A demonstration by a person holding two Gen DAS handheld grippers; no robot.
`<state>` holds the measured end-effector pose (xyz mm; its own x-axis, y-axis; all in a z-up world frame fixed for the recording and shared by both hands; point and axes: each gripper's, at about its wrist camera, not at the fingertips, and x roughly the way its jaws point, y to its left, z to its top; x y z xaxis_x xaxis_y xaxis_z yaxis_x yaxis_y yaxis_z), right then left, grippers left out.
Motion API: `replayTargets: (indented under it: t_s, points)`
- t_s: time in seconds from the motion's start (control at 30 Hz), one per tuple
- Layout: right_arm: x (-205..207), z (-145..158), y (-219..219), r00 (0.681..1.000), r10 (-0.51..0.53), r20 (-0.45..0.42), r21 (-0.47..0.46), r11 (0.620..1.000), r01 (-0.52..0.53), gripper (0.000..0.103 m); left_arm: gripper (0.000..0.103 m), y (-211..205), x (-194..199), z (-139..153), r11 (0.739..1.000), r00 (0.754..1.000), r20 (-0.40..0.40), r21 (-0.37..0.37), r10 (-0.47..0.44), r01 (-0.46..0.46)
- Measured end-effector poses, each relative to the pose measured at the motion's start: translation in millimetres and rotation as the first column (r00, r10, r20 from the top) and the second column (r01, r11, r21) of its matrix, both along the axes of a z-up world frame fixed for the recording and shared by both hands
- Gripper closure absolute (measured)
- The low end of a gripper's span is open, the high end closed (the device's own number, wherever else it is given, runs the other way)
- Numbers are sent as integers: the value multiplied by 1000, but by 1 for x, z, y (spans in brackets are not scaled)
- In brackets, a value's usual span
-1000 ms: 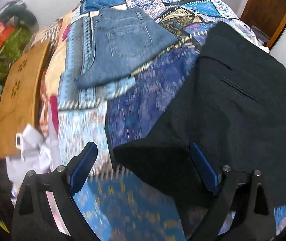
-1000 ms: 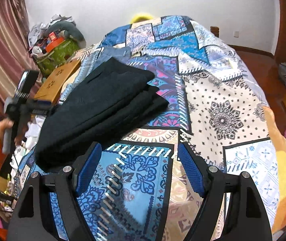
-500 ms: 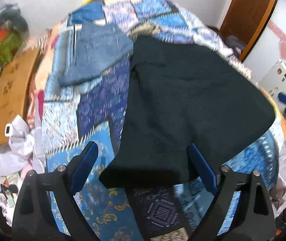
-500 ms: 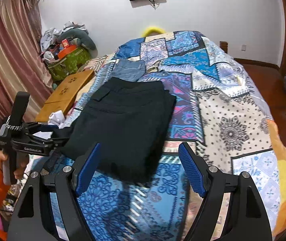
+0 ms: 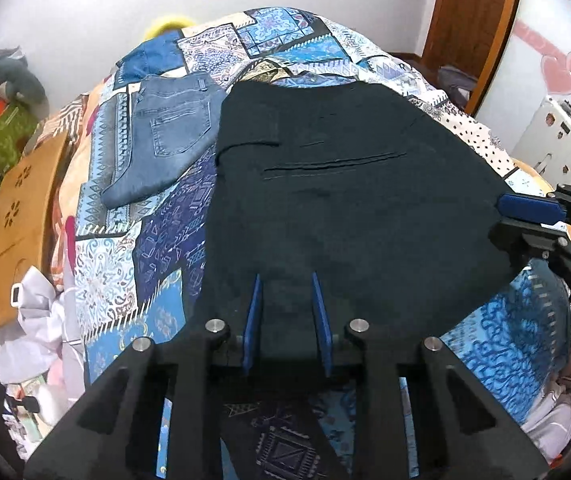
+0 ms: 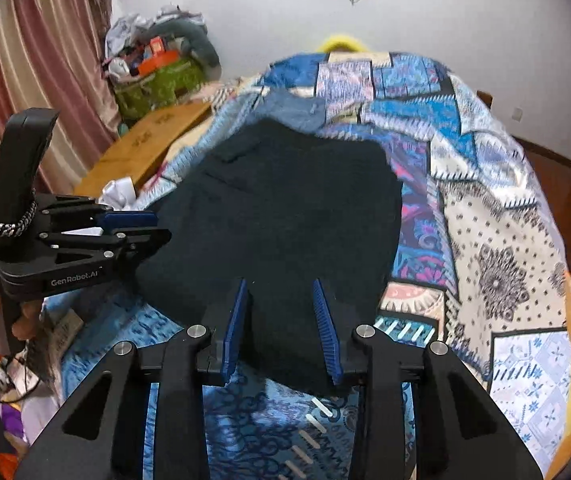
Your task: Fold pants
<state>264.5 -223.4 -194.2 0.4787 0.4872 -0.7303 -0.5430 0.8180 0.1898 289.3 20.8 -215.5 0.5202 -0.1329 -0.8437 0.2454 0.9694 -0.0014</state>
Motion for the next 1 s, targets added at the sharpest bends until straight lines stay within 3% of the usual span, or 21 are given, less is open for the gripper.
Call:
replayTargets:
  t_s: [0.1, 0.2, 0.3, 0.5, 0.57, 0.6, 0.77, 1.0]
  points:
    - [0, 1, -11, 1000, -14, -3, -2, 1000, 14, 77, 77, 8, -8, 3, 1000, 1000, 6, 31, 6, -6]
    - [-1, 5, -24, 999, -50, 11, -28, 998, 51, 77, 76, 18, -14, 2, 993, 1000, 18, 113, 15, -17]
    - [1, 5, -41, 996, -91, 1, -53, 994, 90, 76, 63, 33, -12, 5, 996, 999, 11, 85, 39, -40]
    - [9, 21, -62, 988, -152, 18, -74, 985, 153, 73, 62, 38, 6, 39, 991, 991, 99, 92, 91, -100]
    - [14, 32, -63, 987, -157, 31, -53, 986, 158, 73, 56, 35, 17, 50, 992, 990, 116, 78, 85, -95]
    - [16, 37, -63, 987, -157, 39, -42, 986, 159, 72, 52, 32, 23, 55, 993, 989, 123, 73, 83, -93]
    - [36, 58, -48, 984, -147, 102, 11, 989, 147, 45, 28, 20, 53, 75, 997, 981, 184, 36, 56, -63]
    - [77, 47, -11, 992, -74, 105, -23, 997, 77, 45, 21, -2, 103, 68, 998, 984, 176, 49, 29, -38]
